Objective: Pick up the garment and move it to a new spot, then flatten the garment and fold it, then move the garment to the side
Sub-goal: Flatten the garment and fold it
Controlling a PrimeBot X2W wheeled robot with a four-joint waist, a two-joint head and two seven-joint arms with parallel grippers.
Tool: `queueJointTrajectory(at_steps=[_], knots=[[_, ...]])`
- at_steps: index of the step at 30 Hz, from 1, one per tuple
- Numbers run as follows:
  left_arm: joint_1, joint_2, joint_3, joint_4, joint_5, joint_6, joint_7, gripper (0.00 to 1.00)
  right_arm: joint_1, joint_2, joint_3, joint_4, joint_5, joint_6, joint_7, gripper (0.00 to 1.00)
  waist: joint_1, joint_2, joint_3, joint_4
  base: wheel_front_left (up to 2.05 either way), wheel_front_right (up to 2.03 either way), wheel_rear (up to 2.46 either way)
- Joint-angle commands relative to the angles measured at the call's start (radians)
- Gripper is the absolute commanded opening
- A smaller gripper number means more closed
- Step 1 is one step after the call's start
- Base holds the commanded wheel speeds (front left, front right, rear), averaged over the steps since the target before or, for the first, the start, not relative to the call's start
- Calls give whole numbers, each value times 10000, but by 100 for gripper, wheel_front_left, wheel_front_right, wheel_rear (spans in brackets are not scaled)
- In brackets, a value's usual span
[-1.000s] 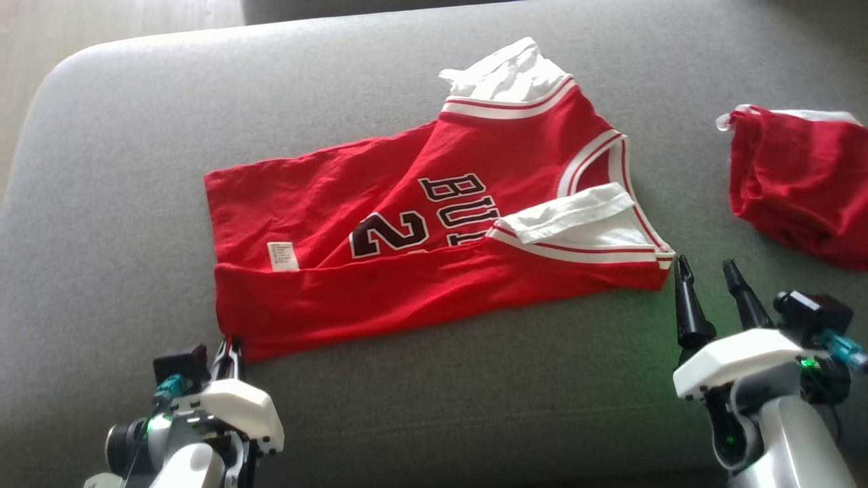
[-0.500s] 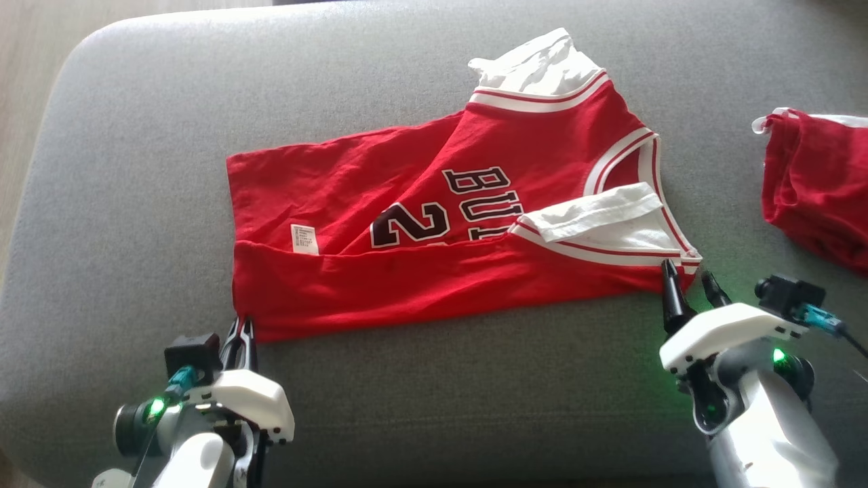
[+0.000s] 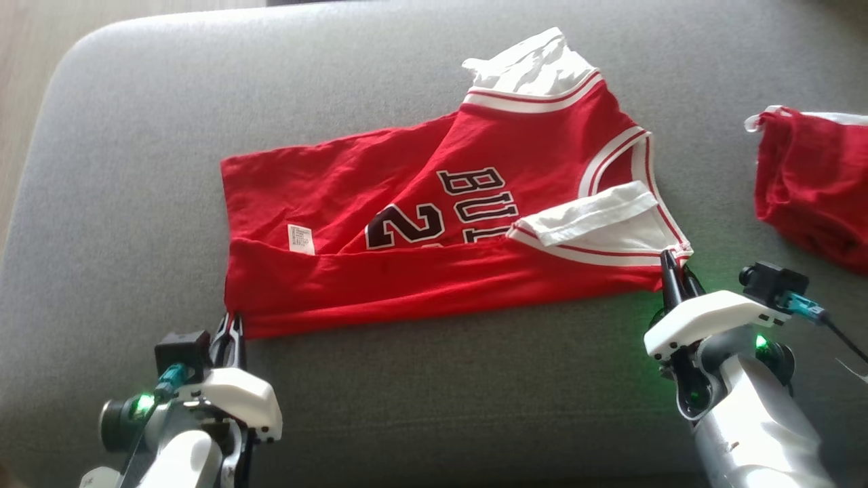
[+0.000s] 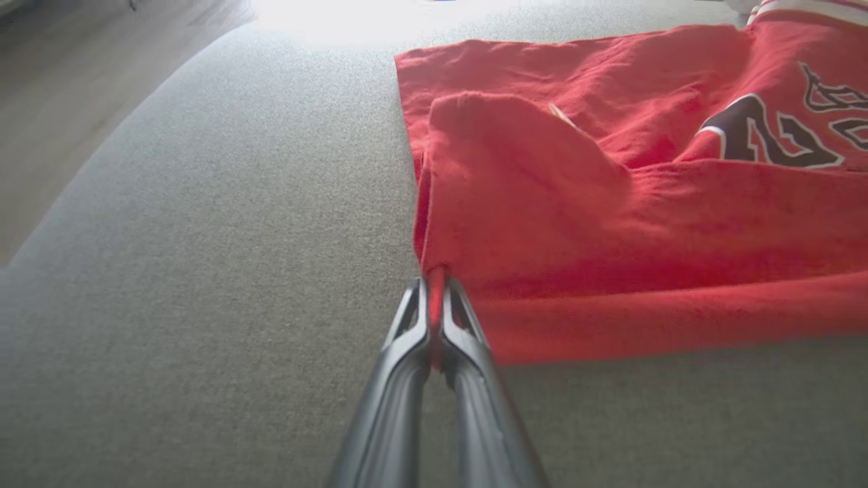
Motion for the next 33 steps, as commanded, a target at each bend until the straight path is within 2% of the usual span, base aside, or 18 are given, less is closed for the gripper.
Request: queueJointTrajectory(at_steps=[1, 14, 23, 24, 25, 26, 33], knots=[[-430, 364, 307, -172, 142, 122, -36, 0, -171, 24, 209, -217, 114, -4, -183, 0, -1, 0, -156, -76, 0, 0, 0], [356, 636, 292, -63, 18, 224, -61, 0, 1544, 24, 363, -1128, 1665, -4, -260, 0, -1, 0, -1138, -514, 0, 0, 0], [1074, 809, 217, -110, -113, 257, -1, 0, 2876, 24, 843, -1836, 1974, -4, -262, 0, -1, 0, -1677, -557, 0, 0, 0], [1133, 814, 200, -108, -145, 233, 50, 2, 2933, 24, 814, -1823, 2010, -4, -262, 0, -1, 0, -1705, -554, 0, 0, 0], [1190, 804, 185, -103, -191, 207, 113, 62, 2968, 24, 777, -1776, 2038, -4, -263, 33, -1, 0, -1733, -547, 0, 0, 0], [1230, 796, 176, -109, -228, 190, 155, 100, 2973, 24, 791, -1707, 2084, -4, -263, 100, -1, 0, -1756, -536, 0, 0, 0], [1417, 806, 222, -362, -312, 401, 188, 100, 2701, 24, 190, -2391, 904, -4, -263, 100, -1, 0, -1842, -469, 0, 0, 0]])
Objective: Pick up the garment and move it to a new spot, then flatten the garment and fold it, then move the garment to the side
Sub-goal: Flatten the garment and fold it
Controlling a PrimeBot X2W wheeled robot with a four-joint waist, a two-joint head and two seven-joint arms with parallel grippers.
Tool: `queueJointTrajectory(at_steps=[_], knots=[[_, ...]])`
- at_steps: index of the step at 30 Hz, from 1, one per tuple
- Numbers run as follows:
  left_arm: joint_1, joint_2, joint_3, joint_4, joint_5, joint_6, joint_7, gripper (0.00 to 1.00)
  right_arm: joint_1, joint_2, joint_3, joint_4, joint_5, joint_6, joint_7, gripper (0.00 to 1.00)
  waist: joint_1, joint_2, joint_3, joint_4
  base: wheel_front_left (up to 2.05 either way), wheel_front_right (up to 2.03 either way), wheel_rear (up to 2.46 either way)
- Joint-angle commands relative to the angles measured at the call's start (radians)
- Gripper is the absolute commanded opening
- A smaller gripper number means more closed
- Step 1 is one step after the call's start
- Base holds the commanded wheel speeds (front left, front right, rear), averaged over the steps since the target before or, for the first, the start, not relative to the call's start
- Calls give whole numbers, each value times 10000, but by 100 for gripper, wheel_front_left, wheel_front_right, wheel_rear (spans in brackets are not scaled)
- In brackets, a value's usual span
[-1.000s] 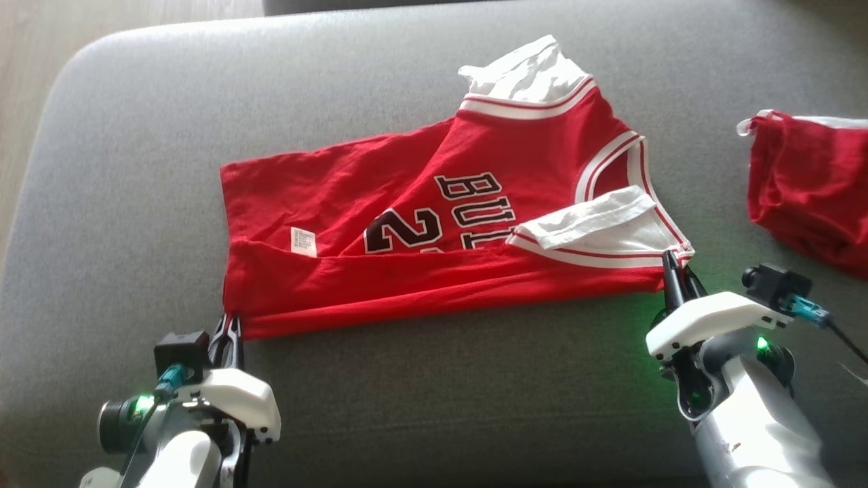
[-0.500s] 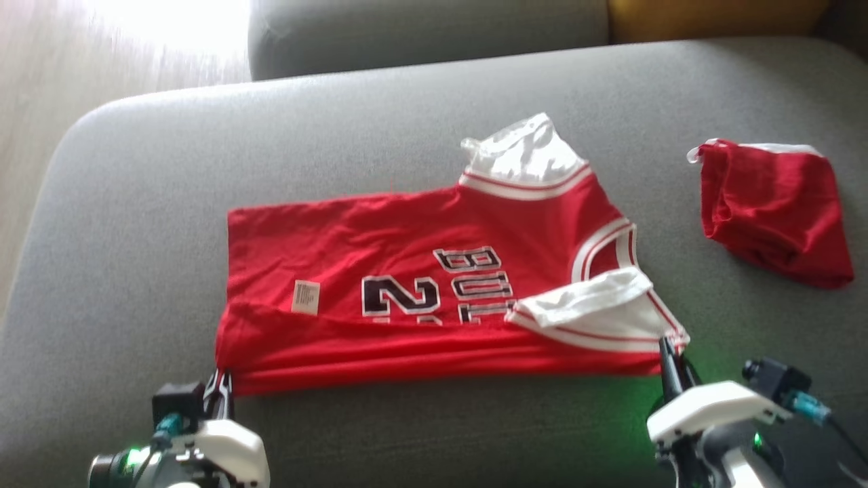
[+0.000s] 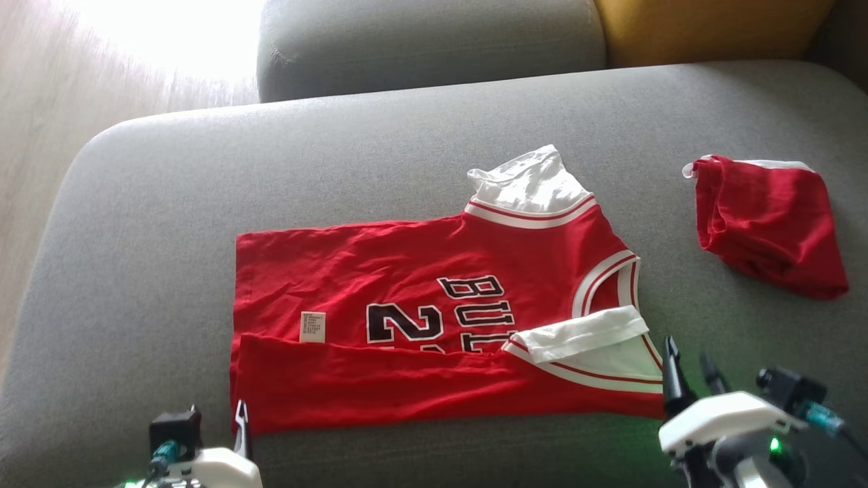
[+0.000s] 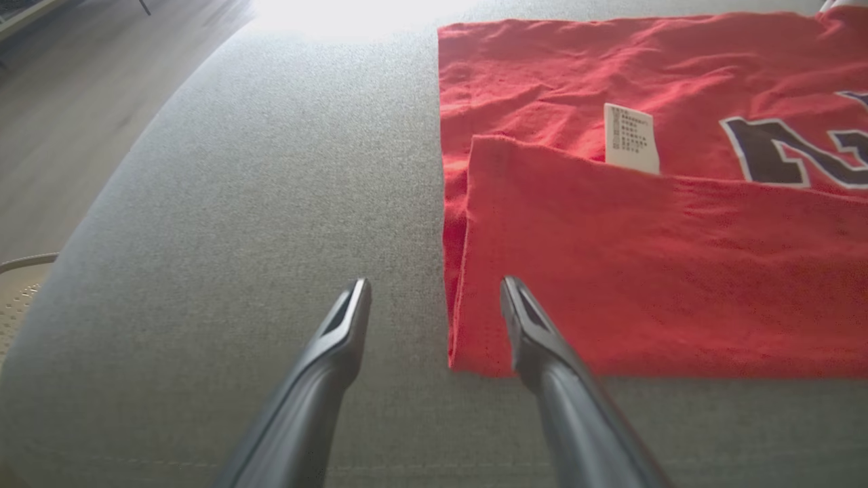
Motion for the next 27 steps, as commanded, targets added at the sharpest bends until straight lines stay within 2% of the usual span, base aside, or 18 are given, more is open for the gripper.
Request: queueJointTrajectory(at_steps=[1, 7, 10, 12, 20, 27], knots=[[-316, 296, 492, -411, -74, 157, -94, 100, -543, -68, 102, -641, -453, -4, -135, 100, 0, -1, 2, 22, 0, 0, 0], [-355, 260, 855, -1400, -72, 481, -366, 100, -489, -68, 28, -2658, -2115, -4, -135, 100, 0, -1, 98, 57, 0, 0, 0], [-496, 269, 1021, -2021, 63, 406, -463, 100, -398, -68, 159, -4123, -3339, -4, 71, 100, 0, -1, 395, -6, 0, 0, 0], [-669, 261, 1085, -2128, 158, 397, -480, 100, -355, -68, 207, -4747, -3709, -4, 267, 100, 0, -1, 582, -37, 0, 0, 0], [-1549, 208, 1134, -1854, 451, 295, -495, 100, -144, -68, 327, -6309, -3926, -4, 706, 100, 0, -1, 1320, -343, 0, 0, 0], [-3087, 670, 1350, -633, 553, 350, 79, 100, -226, -68, 529, -7213, -3996, -4, 843, 100, 0, -1, 2332, -960, 0, 0, 0]])
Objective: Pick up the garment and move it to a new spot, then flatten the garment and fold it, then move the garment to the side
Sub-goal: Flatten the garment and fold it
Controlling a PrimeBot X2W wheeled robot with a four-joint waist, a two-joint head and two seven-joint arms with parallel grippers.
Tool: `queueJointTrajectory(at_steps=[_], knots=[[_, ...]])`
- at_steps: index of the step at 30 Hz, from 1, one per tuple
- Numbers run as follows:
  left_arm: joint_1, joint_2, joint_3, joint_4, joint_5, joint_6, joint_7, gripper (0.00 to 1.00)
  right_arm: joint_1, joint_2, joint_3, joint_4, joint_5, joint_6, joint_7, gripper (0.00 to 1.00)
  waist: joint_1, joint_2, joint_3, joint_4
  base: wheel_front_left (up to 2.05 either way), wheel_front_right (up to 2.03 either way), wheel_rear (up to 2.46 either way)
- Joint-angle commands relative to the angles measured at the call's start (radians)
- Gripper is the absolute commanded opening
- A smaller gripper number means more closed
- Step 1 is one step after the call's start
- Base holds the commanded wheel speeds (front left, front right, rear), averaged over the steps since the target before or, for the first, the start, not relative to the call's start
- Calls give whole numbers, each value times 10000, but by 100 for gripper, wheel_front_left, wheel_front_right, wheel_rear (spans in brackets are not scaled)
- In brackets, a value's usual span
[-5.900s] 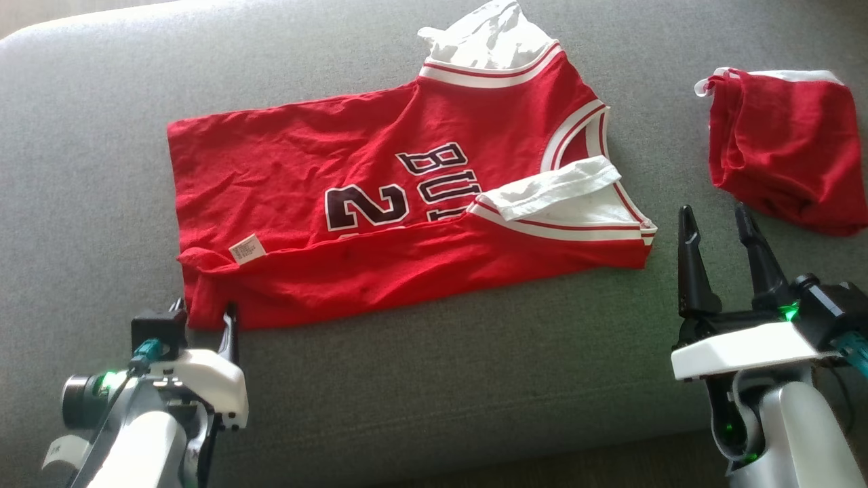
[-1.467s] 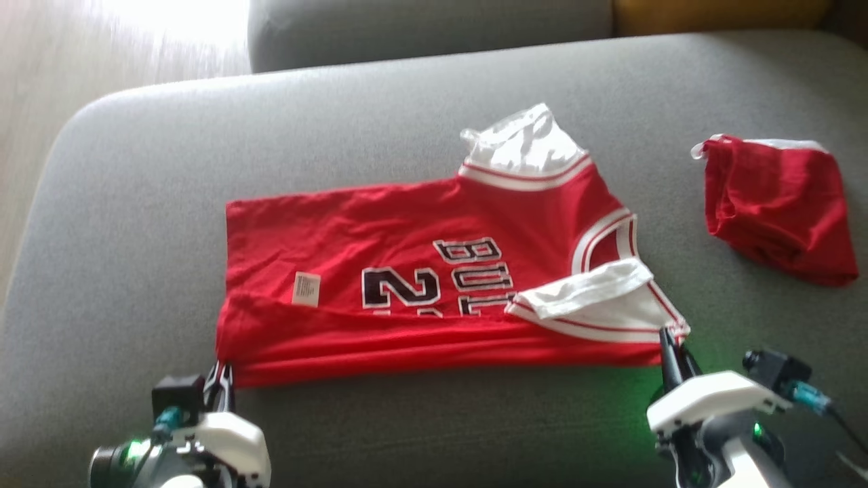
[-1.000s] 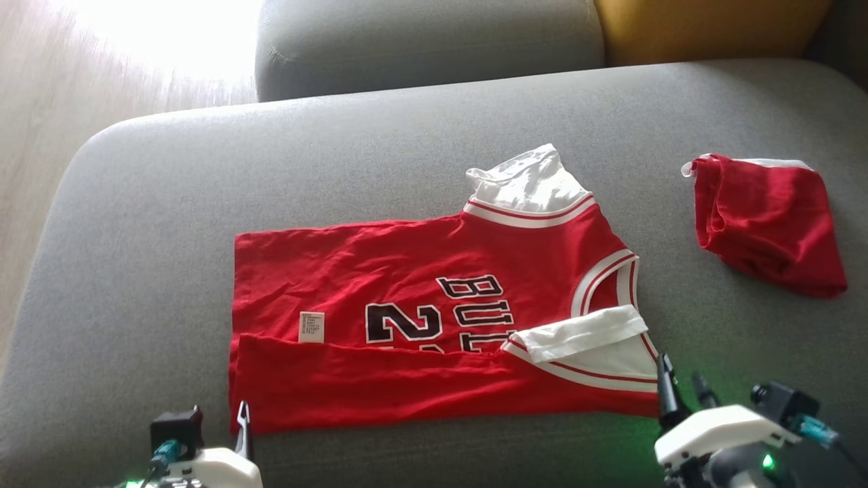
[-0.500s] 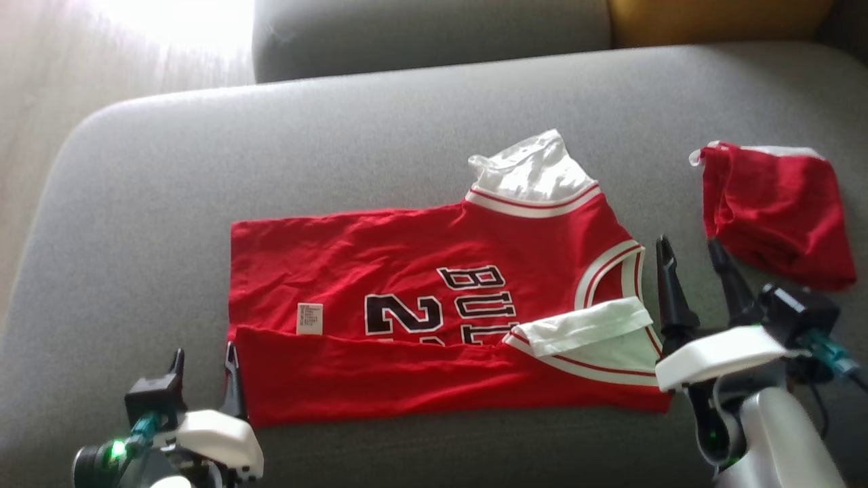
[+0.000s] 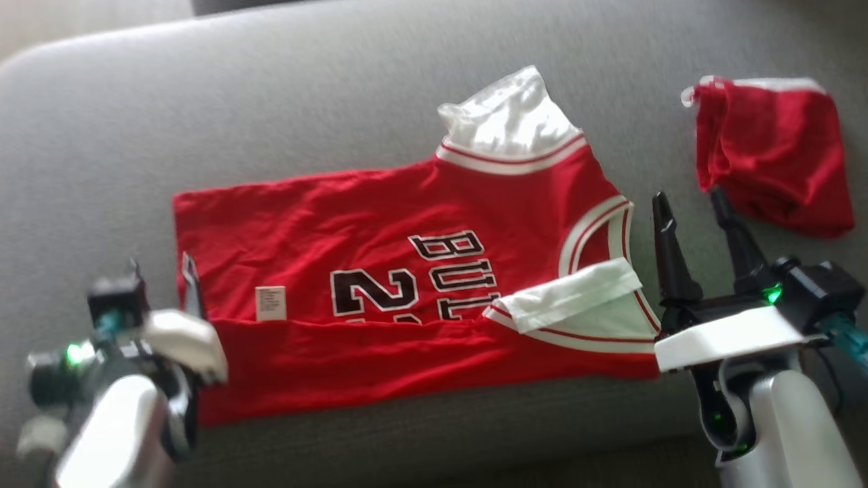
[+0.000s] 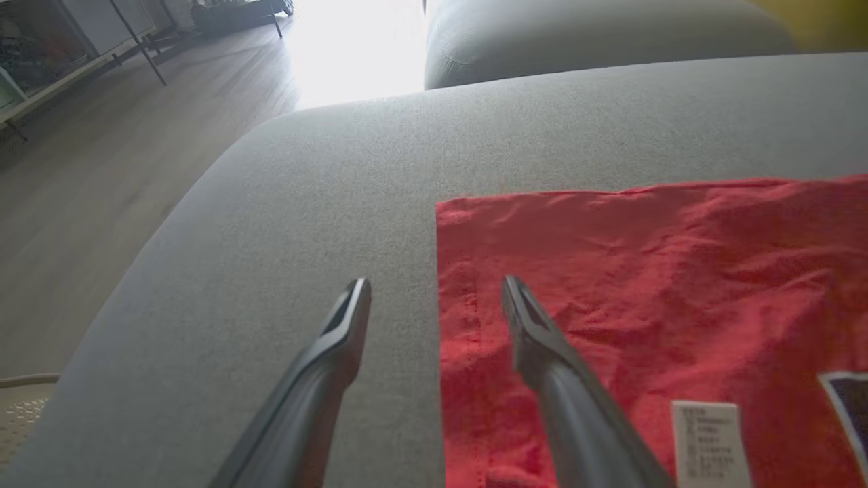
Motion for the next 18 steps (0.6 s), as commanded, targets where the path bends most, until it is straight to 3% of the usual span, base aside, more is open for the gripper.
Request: queueJointTrajectory(at_steps=[1, 18], knots=[[-762, 448, 423, -137, 115, 28, 43, 100, -323, -66, 217, -418, -31, -4, 29, 100, 0, 0, 484, -368, 0, 0, 0], [-3438, 1606, -82, 2178, 540, -883, 1635, 100, -791, -66, 356, -634, 371, -4, -415, 100, 0, 0, 1698, -1054, 0, 0, 0]])
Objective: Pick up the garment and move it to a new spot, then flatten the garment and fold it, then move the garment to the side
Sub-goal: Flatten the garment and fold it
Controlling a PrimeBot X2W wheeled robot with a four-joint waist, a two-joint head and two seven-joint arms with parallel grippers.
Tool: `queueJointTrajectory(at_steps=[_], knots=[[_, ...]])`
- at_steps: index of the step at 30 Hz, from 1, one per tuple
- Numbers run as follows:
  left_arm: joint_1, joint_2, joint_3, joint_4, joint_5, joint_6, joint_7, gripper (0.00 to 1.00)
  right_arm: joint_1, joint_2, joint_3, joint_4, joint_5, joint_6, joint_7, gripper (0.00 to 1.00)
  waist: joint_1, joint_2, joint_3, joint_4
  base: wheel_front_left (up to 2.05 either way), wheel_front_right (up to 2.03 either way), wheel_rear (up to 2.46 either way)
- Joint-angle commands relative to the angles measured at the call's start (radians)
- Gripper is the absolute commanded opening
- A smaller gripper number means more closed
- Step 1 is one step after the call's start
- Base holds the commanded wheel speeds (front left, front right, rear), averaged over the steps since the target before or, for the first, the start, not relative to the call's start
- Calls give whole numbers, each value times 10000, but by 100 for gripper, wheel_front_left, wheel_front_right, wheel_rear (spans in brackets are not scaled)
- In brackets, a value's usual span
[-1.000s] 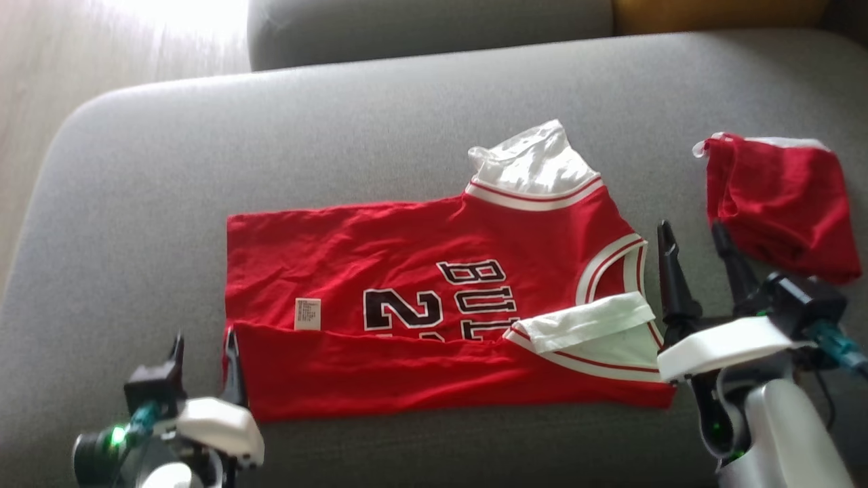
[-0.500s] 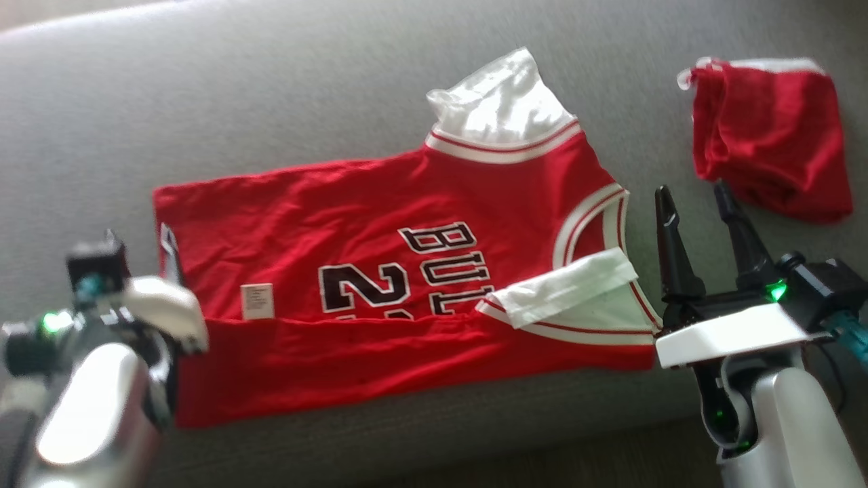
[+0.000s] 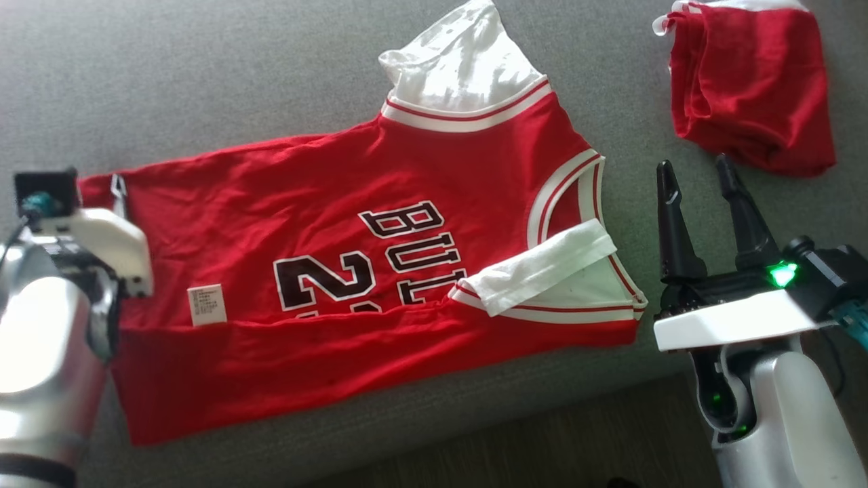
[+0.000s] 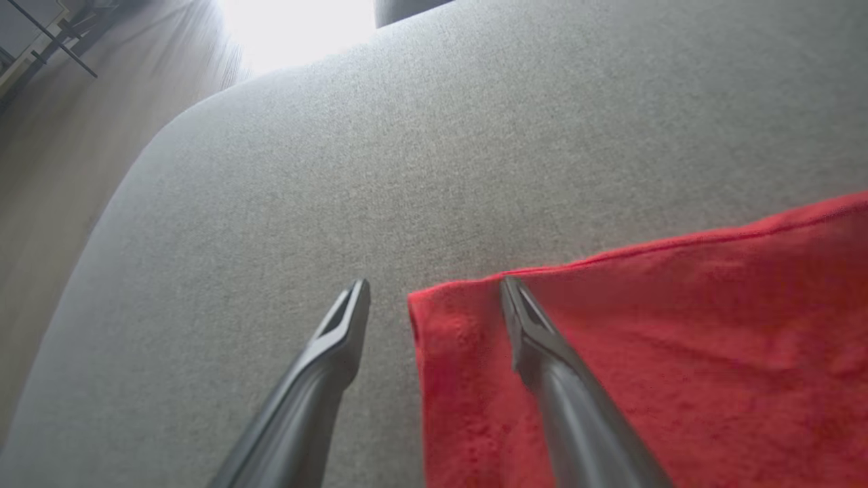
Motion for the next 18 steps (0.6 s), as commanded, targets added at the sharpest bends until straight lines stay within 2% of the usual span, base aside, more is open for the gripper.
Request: queueJointTrajectory(at_steps=[1, 8, 9, 10, 11, 12, 18], knots=[[-465, 609, 257, 14, 117, -47, 96, 100, -372, -66, 228, -320, 101, -4, -138, 100, -1, 0, 111, -56, 0, 0, 0], [-732, 687, -28, 526, 143, -391, 574, 100, -449, -66, 325, -83, 231, -4, -313, 100, -1, 0, 221, -71, 0, 0, 0], [-734, 668, -70, 586, 128, -450, 636, 85, -466, -66, 314, -49, 236, -4, -328, 100, -1, 0, 212, -64, 0, 0, 0], [-730, 644, -118, 653, 111, -521, 716, 46, -482, -66, 296, -13, 235, -4, -340, 100, -1, 0, 197, -54, 0, 0, 0], [-721, 621, -165, 715, 94, -592, 788, 18, -499, -66, 275, 25, 226, -4, -348, 100, -1, 0, 174, -43, 0, 0, 0], [-718, 596, -198, 763, 78, -635, 828, 0, -516, -66, 252, 63, 215, -4, -355, 100, -1, 0, 145, -29, 0, 0, 0], [-666, 454, -223, 797, -8, -605, 569, 0, -573, -66, 167, 200, 148, -4, -362, 100, -1, 0, -53, 89, 0, 0, 0]])
